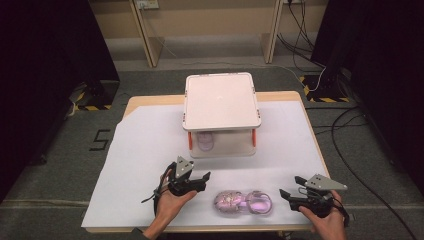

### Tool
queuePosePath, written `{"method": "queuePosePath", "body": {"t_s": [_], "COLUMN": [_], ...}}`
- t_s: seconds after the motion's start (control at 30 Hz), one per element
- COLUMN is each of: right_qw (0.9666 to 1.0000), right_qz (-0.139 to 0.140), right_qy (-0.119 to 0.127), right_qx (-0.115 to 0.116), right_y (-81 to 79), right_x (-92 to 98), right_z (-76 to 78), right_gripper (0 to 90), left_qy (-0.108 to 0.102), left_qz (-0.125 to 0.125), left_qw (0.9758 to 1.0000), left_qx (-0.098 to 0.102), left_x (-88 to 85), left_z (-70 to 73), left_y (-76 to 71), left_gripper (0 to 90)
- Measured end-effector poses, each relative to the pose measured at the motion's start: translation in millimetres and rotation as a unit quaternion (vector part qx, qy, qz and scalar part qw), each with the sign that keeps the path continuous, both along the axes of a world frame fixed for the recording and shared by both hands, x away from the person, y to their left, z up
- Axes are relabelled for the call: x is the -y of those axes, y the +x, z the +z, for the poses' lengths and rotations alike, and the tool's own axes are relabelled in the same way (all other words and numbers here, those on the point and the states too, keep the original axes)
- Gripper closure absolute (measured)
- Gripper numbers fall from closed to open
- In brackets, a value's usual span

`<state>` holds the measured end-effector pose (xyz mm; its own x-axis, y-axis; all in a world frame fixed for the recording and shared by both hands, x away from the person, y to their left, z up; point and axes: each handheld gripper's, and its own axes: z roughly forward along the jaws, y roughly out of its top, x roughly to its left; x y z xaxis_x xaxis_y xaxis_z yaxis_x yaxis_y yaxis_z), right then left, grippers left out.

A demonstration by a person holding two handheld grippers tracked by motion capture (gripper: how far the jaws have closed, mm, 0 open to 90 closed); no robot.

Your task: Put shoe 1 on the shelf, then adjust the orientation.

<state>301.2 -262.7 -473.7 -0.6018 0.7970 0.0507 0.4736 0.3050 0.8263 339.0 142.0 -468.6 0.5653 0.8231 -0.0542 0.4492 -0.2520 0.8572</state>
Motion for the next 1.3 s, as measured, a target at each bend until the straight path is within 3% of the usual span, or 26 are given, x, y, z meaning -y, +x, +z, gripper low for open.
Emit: {"method": "queuePosePath", "body": {"t_s": [0.43, 0.7, 0.8, 1.07, 1.17, 1.3], "right_qw": [0.9999, 0.9998, 0.9994, 0.9976, 0.9976, 0.9964], "right_qz": [0.008, 0.017, 0.028, 0.062, 0.062, 0.068], "right_qy": [0.007, 0.013, 0.018, 0.03, 0.03, 0.048], "right_qx": [0.0, 0.004, 0.004, 0.008, 0.011, 0.014], "right_y": [-2.9, -5.2, -7.8, -15.8, -18.2, -19.6], "right_x": [-5.6, -8.6, -12.2, -22.9, -24.8, -25.5], "right_z": [2.4, 4.1, 6.0, 9.6, 12.2, 15.7], "right_gripper": [25.4, 25.4, 25.5, 28.3, 28.5, 28.5], "left_qy": [0.0, 0.01, 0.021, 0.01, 0.012, 0.011], "left_qz": [-0.03, -0.056, -0.058, -0.061, -0.068, -0.076], "left_qw": [0.9995, 0.9984, 0.9981, 0.9981, 0.9976, 0.997], "left_qx": [-0.002, -0.005, 0.003, 0.004, 0.0, -0.005], "left_x": [1.8, 12.6, 14.7, 15.6, 14.0, 16.5], "left_z": [-6.8, -14.7, -14.4, -13.1, -12.8, -14.2], "left_y": [-38.1, -49.9, -54.4, -65.9, -71.8, -75.0], "left_gripper": [18.7, 18.0, 18.4, 18.2, 18.4, 18.3]}}
